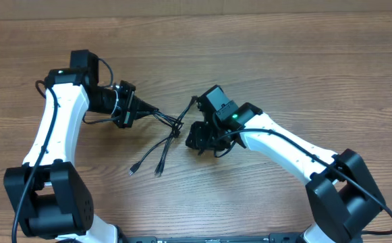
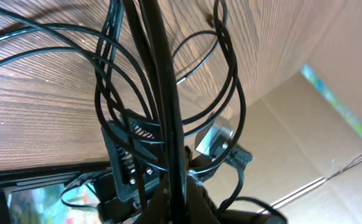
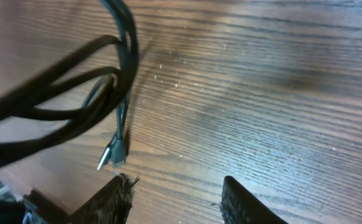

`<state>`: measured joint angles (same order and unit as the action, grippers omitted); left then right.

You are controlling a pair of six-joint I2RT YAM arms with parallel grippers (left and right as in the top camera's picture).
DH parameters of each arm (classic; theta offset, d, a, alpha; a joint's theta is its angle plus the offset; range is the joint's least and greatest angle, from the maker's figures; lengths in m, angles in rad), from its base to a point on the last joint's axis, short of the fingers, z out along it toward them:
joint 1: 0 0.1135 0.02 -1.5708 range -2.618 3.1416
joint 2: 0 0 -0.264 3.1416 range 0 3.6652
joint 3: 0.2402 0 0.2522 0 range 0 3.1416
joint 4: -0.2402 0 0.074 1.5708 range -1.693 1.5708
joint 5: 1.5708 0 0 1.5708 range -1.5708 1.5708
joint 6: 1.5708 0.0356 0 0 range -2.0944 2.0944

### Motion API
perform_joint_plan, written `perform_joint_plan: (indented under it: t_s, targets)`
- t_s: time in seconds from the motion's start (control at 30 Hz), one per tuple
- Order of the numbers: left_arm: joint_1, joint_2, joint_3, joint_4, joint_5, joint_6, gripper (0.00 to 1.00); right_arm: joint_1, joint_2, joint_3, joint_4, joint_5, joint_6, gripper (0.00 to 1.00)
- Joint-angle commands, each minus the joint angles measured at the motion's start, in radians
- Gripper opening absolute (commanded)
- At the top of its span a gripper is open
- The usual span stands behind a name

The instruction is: Untangle cables

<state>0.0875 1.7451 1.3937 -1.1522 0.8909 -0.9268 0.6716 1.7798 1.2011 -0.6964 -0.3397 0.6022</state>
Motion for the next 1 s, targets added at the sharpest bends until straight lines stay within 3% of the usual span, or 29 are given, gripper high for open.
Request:
perform_joint_plan:
  t_s: [0.0,0.1,0.3,0.43,0.6,0.73,0.97]
  targets:
    - [0.017,0.0,-0.005,-0.001,-0.003,-0.068,0.04,0.003,0.004,-0.004,0.021,0.042,0.027,0.45]
    - [0.017,0.0,-0.005,0.0,-0.008,-0.08,0.04,0.003,0.004,-0.004,0.061,0.016,0.013,0.48]
    - [0.008,0.0,-0.005,-0.007,-0.066,-0.08,0.04,0.01,0.004,-0.004,0.18,-0.229,-0.183,0.49]
    - [0.007,0.0,-0.005,-0.024,-0.06,-0.092,0.04,0.026,0.004,-0.004,0.244,-0.214,-0.183,0.52]
    - [-0.003,0.0,-0.005,-0.025,-0.089,-0.091,0.04,0.037,0.004,-0.004,0.305,-0.071,-0.158,0.68]
    - [-0.023,0.0,-0.005,-0.03,-0.118,-0.068,0.04,0.036,0.004,-0.004,0.351,0.078,-0.143,1.0]
    - [-0.059,0.0,-0.005,-0.033,0.038,0.023,0.04,0.036,0.004,-0.004,0.365,0.476,0.047,1.0]
